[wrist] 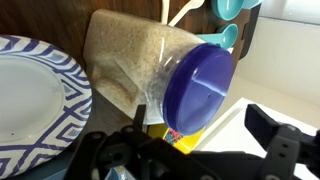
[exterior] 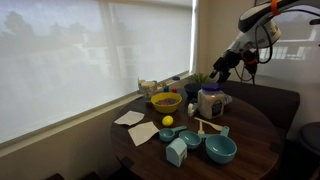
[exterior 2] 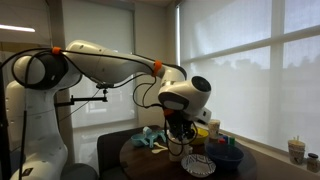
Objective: Remove the lid from the jar
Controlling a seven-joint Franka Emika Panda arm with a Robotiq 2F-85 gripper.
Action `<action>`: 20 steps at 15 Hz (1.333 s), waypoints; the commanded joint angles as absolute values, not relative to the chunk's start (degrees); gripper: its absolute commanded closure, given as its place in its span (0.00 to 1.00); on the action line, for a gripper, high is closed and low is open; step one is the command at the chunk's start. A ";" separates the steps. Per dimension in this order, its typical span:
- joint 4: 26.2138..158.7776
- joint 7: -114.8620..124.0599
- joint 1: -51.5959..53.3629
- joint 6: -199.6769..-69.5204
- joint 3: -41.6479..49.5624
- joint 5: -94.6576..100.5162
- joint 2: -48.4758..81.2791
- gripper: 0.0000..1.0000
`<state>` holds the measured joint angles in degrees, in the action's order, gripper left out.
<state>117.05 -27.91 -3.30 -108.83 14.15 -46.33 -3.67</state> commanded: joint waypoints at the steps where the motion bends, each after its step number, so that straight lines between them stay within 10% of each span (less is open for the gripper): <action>1: 114.30 -29.11 -5.32 -106.01 12.64 -49.78 -1.15 0.00; 20: 113.74 -28.88 -6.53 -105.01 11.47 -54.42 -0.65 0.00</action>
<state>115.26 -27.95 -5.14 -107.18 12.53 -52.08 -1.59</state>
